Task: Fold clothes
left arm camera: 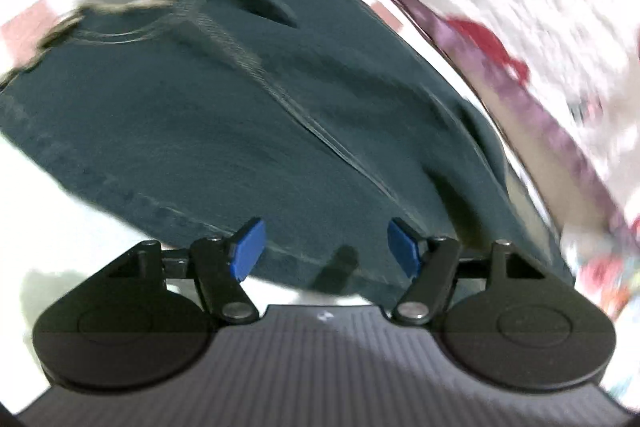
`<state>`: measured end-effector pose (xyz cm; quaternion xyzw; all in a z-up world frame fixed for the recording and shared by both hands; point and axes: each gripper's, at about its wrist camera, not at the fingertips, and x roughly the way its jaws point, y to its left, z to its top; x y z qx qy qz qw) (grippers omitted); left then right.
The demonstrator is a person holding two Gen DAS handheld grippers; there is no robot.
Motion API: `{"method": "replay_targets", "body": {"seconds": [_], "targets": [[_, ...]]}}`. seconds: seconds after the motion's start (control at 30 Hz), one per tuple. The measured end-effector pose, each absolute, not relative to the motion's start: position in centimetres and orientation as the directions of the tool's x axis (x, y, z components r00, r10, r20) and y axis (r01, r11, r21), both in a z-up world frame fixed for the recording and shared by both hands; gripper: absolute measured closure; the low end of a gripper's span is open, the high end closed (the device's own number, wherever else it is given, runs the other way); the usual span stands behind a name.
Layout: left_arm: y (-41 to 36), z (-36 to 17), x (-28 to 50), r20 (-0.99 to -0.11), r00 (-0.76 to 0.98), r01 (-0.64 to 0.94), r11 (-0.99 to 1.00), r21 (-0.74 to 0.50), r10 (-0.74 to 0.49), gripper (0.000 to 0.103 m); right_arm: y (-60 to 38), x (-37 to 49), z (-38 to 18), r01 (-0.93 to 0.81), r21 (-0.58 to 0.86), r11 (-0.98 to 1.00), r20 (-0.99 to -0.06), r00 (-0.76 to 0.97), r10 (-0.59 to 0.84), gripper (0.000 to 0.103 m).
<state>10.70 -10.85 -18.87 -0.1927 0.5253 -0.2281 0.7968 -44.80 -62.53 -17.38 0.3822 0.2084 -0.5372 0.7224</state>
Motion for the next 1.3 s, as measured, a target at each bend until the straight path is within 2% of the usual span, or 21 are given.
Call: {"method": "replay_targets", "body": {"seconds": [0.07, 0.1, 0.2, 0.27, 0.4, 0.53, 0.57, 0.6, 0.63, 0.67, 0.7, 0.8, 0.9, 0.97, 1.07, 1.2, 1.3], "targets": [[-10.2, -19.1, 11.2, -0.765, 0.342, 0.105, 0.831, -0.547, -0.546, 0.036, -61.6, -45.7, -17.4, 0.926, 0.372, 0.061, -0.741, 0.336, -0.581, 0.057], [-10.1, -19.3, 11.3, -0.773, 0.331, 0.080, 0.832, -0.549, -0.542, 0.036, -61.3, -46.0, -17.7, 0.897, 0.440, 0.033, -0.741, 0.383, -0.552, 0.056], [-10.9, -20.1, 11.5, -0.757, 0.290, 0.008, 0.792, -0.610, -0.586, 0.036, -60.4, -46.1, -19.4, 0.747, 0.665, -0.026, -0.673, 0.583, -0.454, 0.055], [-11.4, -20.7, 11.6, -0.743, 0.263, -0.042, 0.762, -0.646, -0.616, 0.036, -60.0, -45.9, -20.5, 0.642, 0.763, -0.079, -0.615, 0.681, -0.398, 0.055], [-12.4, -21.7, 11.8, -0.711, 0.222, -0.136, 0.701, -0.700, -0.667, 0.036, -60.2, -43.3, -22.0, 0.659, 0.743, -0.112, -0.646, 0.664, -0.378, 0.054], [-12.6, -21.5, 11.6, -0.736, 0.263, -0.126, 0.734, -0.668, -0.624, 0.036, -60.9, -41.7, -22.2, 0.697, 0.707, -0.122, -0.681, 0.624, -0.384, 0.047], [-12.3, -21.4, 11.6, -0.740, 0.262, -0.134, 0.736, -0.663, -0.619, 0.038, -61.1, -41.6, -22.3, 0.703, 0.700, -0.131, -0.688, 0.613, -0.388, 0.047], [-12.1, -21.4, 11.6, -0.745, 0.260, -0.142, 0.739, -0.658, -0.614, 0.044, -61.1, -41.6, -22.3, 0.707, 0.695, -0.130, -0.691, 0.608, -0.390, 0.046], [-11.8, -21.3, 11.5, -0.750, 0.258, -0.149, 0.742, -0.653, -0.609, 0.062, -61.0, -41.7, -22.2, 0.711, 0.693, -0.120, -0.692, 0.608, -0.390, 0.046], [-11.5, -21.3, 11.5, -0.755, 0.257, -0.157, 0.745, -0.649, -0.603, 0.071, -60.9, -41.7, -22.2, 0.715, 0.690, -0.111, -0.692, 0.608, -0.390, 0.044], [-11.2, -21.2, 11.4, -0.760, 0.255, -0.165, 0.747, -0.644, -0.598, 0.072, -60.9, -41.9, -22.1, 0.721, 0.686, -0.099, -0.693, 0.605, -0.393, 0.044], [-10.4, -21.1, 11.3, -0.774, 0.249, -0.188, 0.755, -0.629, -0.582, 0.072, -60.8, -42.0, -21.6, 0.758, 0.651, -0.041, -0.702, 0.581, -0.412, 0.044], [-9.5, -20.9, 11.2, -0.787, 0.243, -0.210, 0.762, -0.613, -0.566, 0.065, -60.0, -40.3, -20.0, 0.834, 0.536, 0.130, -0.723, 0.533, -0.439, 0.044], [-9.1, -20.8, 11.0, -0.799, 0.236, -0.222, 0.770, -0.599, -0.554, 0.065, -59.6, -39.3, -19.4, 0.846, 0.486, 0.220, -0.724, 0.531, -0.441, 0.042], [-9.6, -20.4, 9.9, -0.836, 0.201, -0.195, 0.816, -0.544, -0.510, 0.058, -60.2, -39.6, -20.3, 0.800, 0.576, 0.169, -0.700, 0.589, -0.404, 0.041], [-9.5, -20.3, 9.4, -0.848, 0.225, -0.243, 0.815, -0.525, -0.479, 0.050, -60.9, -40.7, -21.9, 0.732, 0.680, 0.047, -0.660, 0.639, -0.396, 0.040], [-9.4, -20.2, 9.9, -0.860, 0.293, -0.238, 0.839, -0.490, -0.418, 0.050, -61.0, -40.0, -21.4, 0.755, 0.649, 0.096, -0.667, 0.624, -0.407, 0.040]]}}
